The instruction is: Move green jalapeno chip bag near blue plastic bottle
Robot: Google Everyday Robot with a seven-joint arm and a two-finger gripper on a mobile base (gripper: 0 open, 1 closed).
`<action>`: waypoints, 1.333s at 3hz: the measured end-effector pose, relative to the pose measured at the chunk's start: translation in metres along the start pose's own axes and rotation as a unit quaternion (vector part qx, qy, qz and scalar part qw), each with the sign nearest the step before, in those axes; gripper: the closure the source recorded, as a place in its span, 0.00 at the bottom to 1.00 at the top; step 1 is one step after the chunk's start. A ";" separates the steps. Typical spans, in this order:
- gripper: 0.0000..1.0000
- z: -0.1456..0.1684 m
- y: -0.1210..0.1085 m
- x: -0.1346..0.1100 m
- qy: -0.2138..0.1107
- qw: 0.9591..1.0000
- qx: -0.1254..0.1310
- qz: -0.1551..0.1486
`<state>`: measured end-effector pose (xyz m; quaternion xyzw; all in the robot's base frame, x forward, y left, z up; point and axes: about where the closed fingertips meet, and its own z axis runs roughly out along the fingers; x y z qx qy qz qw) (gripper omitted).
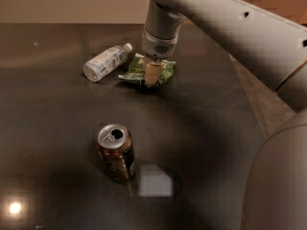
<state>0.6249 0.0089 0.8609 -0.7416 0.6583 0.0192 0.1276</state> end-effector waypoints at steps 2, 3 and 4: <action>0.13 0.003 -0.010 -0.011 -0.011 1.000 -0.008 0.001; 0.00 0.004 -0.012 -0.016 -0.015 1.000 -0.011 -0.001; 0.00 0.004 -0.012 -0.016 -0.015 1.000 -0.011 -0.001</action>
Offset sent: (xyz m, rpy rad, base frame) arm 0.0106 0.0190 0.0053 0.0290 0.0298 0.0103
